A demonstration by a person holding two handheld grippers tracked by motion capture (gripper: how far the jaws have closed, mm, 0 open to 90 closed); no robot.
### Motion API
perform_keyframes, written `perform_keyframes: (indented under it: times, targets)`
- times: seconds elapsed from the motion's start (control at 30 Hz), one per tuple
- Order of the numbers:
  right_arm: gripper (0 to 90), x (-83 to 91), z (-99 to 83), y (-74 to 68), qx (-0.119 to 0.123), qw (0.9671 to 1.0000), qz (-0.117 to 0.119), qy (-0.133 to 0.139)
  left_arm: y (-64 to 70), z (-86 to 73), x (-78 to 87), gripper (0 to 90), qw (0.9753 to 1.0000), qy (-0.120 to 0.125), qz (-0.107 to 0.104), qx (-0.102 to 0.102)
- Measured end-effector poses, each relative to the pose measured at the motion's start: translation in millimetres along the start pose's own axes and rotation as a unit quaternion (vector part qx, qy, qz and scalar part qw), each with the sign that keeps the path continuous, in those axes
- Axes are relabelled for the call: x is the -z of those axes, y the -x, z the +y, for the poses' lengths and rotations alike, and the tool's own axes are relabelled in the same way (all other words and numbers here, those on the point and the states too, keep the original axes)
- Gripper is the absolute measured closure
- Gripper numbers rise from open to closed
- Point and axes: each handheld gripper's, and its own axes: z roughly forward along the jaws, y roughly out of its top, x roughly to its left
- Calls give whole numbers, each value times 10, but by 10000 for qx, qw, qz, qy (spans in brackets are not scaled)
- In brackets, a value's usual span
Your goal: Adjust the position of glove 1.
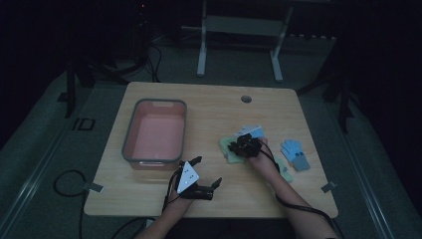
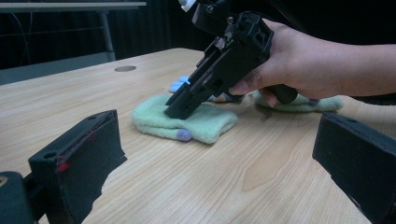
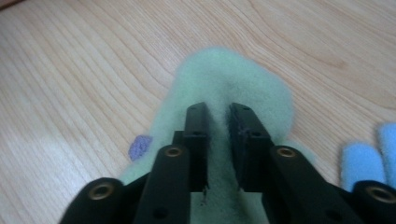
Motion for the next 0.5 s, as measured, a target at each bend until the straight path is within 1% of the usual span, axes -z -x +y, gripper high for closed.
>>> perform_keyframes:
  times: [0.07, 0.13, 0.17, 0.23, 0.27, 0.3, 0.33, 0.37, 0.4, 0.43, 0.47, 0.5]
  targets:
    - [843, -1, 16, -29, -179, 9998, -108, -15, 0, 1, -1, 10, 10000, -10, 8, 2]
    - [857, 22, 38, -51, -328, 9992, -208, 16, -1, 0, -1, 10, 10000, -2, 7, 13]
    - [863, 48, 56, -66, -413, 9988, -244, 24, -1, 0, -1, 10, 10000, -2, 7, 13]
    - [865, 132, 94, -101, -558, 9978, -318, 140, -1, 1, -1, 10, 10000, -5, 7, 17]
    - [865, 132, 94, -101, -558, 9978, -318, 140, -1, 1, -1, 10, 10000, -5, 7, 17]
    - [866, 232, 139, -147, -616, 9973, -323, 248, 1, 0, 0, 10, 10000, -2, 5, 13]
    - [869, 277, 159, -179, -582, 9973, -367, 269, 1, 0, 0, 10, 10000, -2, 5, 13]
    - [869, 277, 159, -179, -582, 9973, -367, 269, 0, 0, -1, 10, 10000, -3, 3, 10]
    - [870, 326, 173, -207, -581, 9971, -404, 284, 0, 1, -1, 10, 10000, -8, 7, 5]
    - [870, 421, 185, -259, -581, 9970, -396, 335, 2, 1, -1, 10, 10000, -3, 9, 1]
    - [870, 421, 185, -259, -581, 9970, -396, 335, 2, 1, -1, 10, 10000, -3, 9, 1]
    - [871, 465, 183, -286, -582, 9968, -428, 346, 3, 1, 0, 10, 10000, -3, 11, -2]
